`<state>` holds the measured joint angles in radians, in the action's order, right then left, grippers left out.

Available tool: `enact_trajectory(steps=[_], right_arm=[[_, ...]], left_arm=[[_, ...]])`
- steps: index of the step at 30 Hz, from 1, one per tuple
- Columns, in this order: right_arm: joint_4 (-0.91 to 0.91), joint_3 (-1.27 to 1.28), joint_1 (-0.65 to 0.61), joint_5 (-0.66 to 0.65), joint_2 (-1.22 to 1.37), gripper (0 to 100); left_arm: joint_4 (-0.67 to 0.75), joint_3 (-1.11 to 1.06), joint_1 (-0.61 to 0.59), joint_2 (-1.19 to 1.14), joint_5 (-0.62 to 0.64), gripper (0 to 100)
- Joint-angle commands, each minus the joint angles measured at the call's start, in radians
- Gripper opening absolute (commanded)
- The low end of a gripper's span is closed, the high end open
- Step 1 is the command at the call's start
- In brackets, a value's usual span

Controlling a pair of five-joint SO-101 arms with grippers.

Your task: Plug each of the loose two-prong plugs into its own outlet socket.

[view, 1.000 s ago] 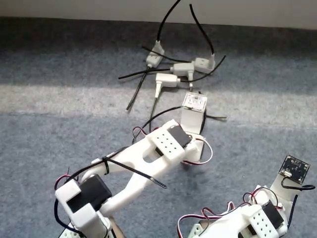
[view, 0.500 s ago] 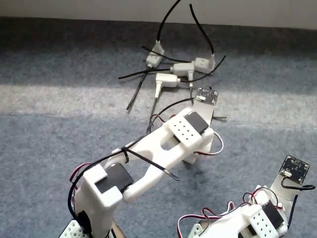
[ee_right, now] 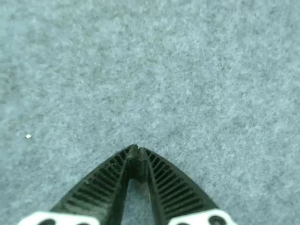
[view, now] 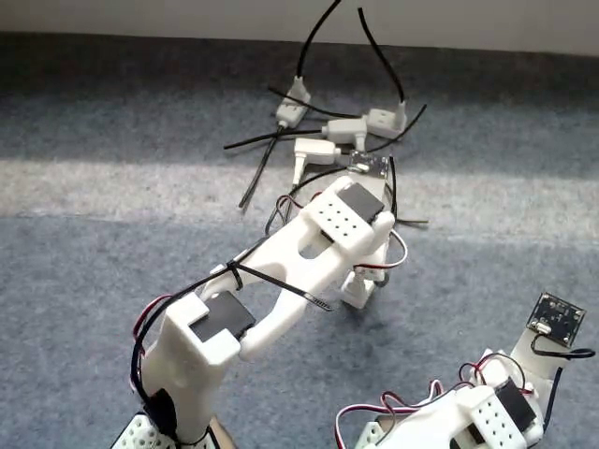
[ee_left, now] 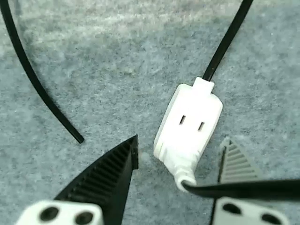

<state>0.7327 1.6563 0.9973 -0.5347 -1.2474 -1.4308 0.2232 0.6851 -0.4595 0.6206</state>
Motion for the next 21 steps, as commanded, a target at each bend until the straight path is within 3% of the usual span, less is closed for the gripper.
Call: enact_trajectory(steps=[1,10,14,20,21], right_arm=[[-0.018,0.093,-0.007,0.008,0.002,0.7],[-0.018,0.093,-0.008,0.008,0.002,0.7],[-0.018,0.093,-0.005,0.008,0.002,0.7],[-0.018,0.093,-0.007,0.008,0.002,0.7],[-0.018,0.093,-0.007,0.008,0.002,0.7]], left_arm=[[-0.009,0.027,-0.005,0.005,0.002,28],[0.066,0.041,0.019,-0.147,0.003,28],[0.015,0.120,0.044,-0.188,-0.003,26],[-0.011,0.206,0.044,-0.251,-0.003,1],[-0.012,0.209,0.044,-0.254,-0.003,0]])
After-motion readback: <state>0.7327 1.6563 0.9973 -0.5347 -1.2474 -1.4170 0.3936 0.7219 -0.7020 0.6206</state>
